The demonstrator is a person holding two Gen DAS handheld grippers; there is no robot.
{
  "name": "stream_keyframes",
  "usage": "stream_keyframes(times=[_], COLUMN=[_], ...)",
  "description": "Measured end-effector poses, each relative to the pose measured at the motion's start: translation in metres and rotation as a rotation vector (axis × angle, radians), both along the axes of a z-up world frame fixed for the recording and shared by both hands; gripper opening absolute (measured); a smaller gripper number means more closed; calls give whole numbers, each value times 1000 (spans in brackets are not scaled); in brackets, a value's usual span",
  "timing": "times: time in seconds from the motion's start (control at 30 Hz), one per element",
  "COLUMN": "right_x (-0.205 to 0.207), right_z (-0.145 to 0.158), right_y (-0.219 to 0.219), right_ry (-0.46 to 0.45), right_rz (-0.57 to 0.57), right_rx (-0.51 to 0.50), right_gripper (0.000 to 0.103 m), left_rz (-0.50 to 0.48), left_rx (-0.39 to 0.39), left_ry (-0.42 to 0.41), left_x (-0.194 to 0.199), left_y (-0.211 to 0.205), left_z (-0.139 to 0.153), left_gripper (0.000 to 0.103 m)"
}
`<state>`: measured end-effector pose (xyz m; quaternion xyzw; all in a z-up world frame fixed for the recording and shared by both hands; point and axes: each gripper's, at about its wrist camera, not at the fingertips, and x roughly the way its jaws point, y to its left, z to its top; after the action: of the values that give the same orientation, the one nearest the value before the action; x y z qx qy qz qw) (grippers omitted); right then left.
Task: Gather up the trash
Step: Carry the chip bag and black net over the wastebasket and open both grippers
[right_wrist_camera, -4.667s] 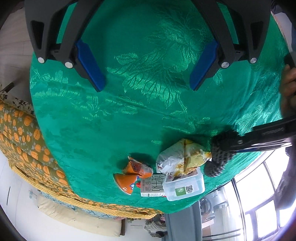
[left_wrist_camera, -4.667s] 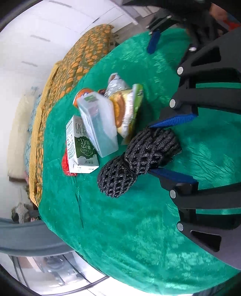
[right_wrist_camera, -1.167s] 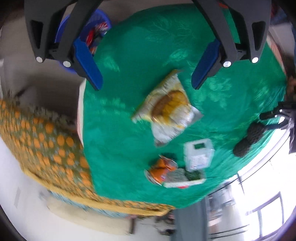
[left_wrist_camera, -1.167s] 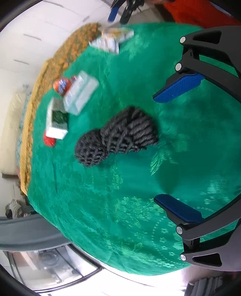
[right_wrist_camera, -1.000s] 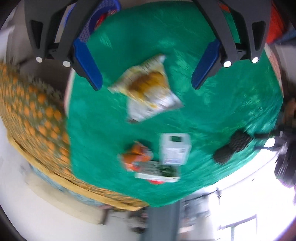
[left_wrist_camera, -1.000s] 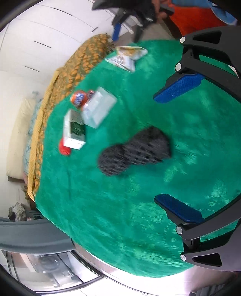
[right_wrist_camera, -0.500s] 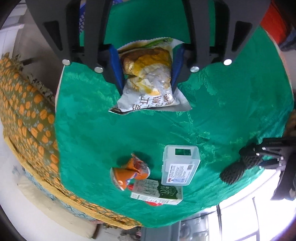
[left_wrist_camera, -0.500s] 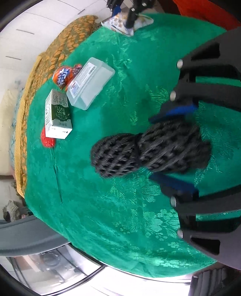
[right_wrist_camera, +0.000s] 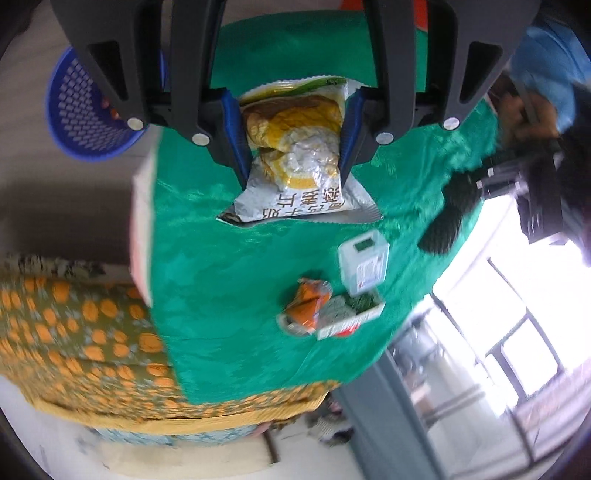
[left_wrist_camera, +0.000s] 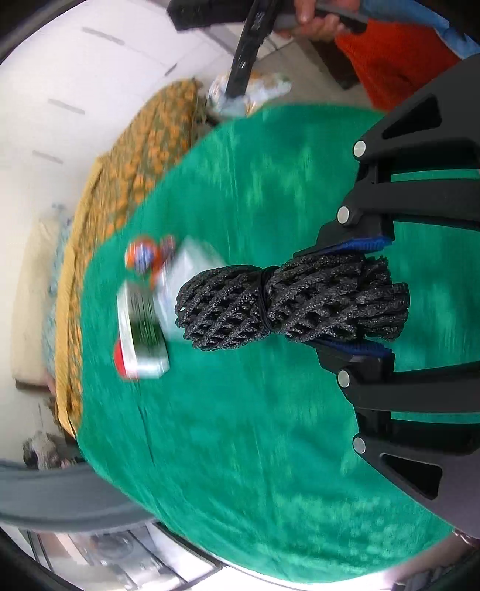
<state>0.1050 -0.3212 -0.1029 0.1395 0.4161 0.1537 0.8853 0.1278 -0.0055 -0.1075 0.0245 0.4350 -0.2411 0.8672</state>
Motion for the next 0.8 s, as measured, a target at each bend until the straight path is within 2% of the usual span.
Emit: stream_keyframes(times=[0.13, 0.27, 0.43, 0.63, 0.8], right_x=[-20, -39, -52, -62, -65], right_z=[2, 0, -18, -59, -91], right_y=[-56, -112, -163, -211, -245], right_ry=[-5, 3, 37, 92, 148], right_rz=[-118, -259, -383, -505, -579], right_rx=[80, -9, -96, -184, -137], right_gripper=[43, 43, 43, 43, 43], left_rz=[-99, -224, -352, -410, -413], left_rx=[-38, -65, -80, -21, 30], left_ry=[-4, -1, 56, 134, 193], left_x=[-20, -43, -62, -67, -55], left_y=[-53, -121, -215, -312, -363], left_z=[11, 14, 2, -45, -93], left_gripper=[36, 36, 37, 38, 40])
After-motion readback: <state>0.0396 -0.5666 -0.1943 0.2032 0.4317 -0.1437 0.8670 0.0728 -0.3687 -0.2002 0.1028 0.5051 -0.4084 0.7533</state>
